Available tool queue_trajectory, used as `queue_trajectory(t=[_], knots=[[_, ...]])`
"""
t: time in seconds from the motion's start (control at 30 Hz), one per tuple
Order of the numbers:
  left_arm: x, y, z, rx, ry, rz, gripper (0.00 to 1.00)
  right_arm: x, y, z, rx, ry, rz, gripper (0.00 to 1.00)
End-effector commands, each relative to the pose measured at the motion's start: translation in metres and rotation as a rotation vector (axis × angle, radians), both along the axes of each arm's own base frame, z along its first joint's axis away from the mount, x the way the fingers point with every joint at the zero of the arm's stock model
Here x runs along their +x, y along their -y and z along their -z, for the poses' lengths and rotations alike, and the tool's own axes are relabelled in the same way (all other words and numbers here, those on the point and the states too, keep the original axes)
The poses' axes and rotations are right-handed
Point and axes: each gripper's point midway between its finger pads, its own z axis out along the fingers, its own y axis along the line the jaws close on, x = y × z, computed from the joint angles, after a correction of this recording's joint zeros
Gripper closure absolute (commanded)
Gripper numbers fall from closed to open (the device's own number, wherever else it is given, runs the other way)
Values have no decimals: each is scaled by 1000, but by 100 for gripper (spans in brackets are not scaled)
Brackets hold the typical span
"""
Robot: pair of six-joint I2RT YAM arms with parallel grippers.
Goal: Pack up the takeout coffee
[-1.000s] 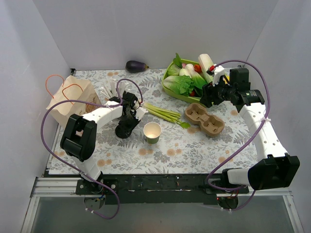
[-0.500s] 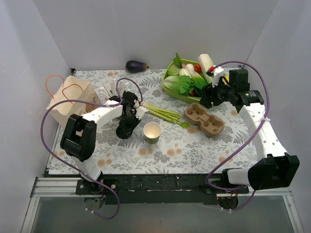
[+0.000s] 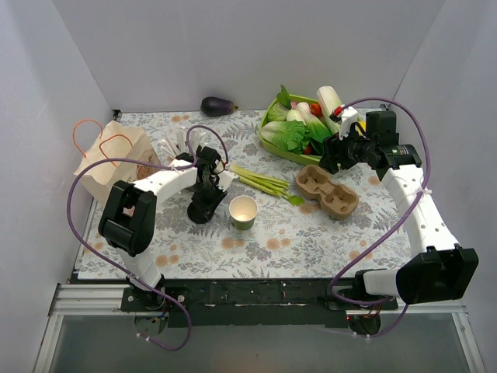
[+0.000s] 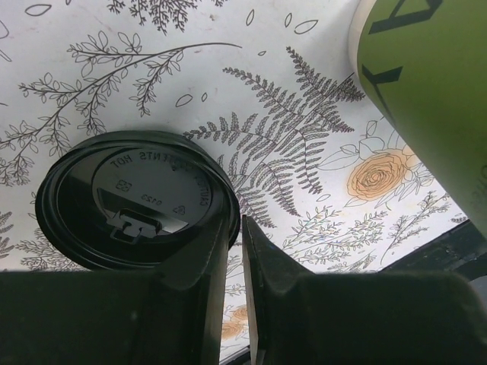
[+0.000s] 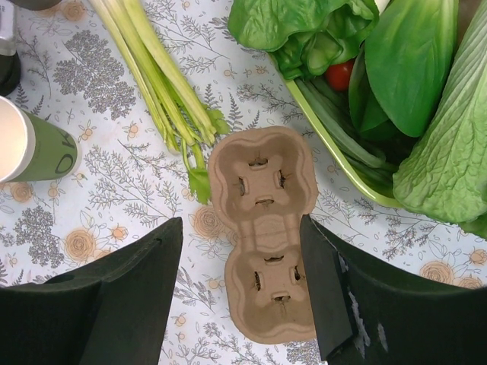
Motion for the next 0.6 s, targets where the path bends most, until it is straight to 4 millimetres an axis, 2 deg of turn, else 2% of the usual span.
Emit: queue_trajectory(t=[0.0, 0.43, 0.57], knots=[[5, 8, -8, -39, 5, -8, 87, 6, -2, -5, 11, 29, -10, 29], [3, 10, -11, -50, -19, -24, 97, 11, -4, -3, 15, 22, -15, 29], [3, 12, -18, -65, -27, -38, 100, 11, -4, -2, 15, 21, -16, 29]])
